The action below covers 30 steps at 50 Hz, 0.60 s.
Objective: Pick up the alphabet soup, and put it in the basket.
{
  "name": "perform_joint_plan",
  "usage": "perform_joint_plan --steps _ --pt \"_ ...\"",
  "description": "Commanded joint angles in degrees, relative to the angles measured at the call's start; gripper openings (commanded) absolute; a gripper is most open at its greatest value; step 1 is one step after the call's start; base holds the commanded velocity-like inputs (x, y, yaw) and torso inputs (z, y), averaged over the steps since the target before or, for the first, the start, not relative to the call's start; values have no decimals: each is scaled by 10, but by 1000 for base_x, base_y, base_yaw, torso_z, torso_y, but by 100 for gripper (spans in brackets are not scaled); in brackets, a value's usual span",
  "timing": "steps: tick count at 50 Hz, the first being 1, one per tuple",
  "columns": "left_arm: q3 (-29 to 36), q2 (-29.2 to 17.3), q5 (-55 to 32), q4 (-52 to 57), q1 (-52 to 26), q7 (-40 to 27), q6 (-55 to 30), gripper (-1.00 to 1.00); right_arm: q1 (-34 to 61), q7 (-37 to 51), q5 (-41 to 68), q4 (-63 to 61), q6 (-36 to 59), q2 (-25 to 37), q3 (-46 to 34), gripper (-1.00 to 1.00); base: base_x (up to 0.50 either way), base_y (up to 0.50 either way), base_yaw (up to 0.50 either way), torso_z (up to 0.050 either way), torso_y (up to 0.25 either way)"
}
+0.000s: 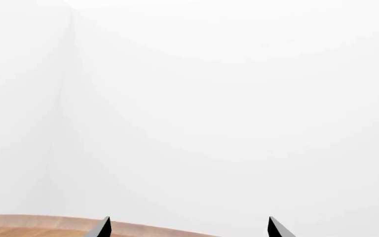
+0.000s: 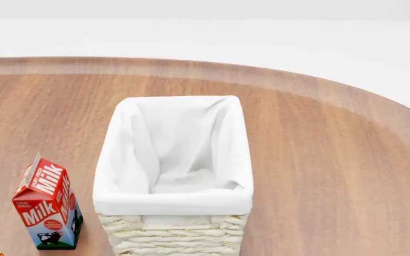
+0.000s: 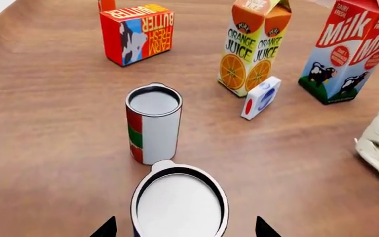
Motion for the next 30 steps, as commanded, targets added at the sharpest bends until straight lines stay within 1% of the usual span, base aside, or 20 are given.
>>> perform_joint_plan --steps 1,30 --pt "1 -1 0 0 -1 -2 0 100 10 -1 -14 16 6 -8 -12 100 0 0 0 0 0" --pt "2 -5 -2 2 0 -7 2 100 23 0 -31 31 11 -20 -29 100 0 0 0 0 0"
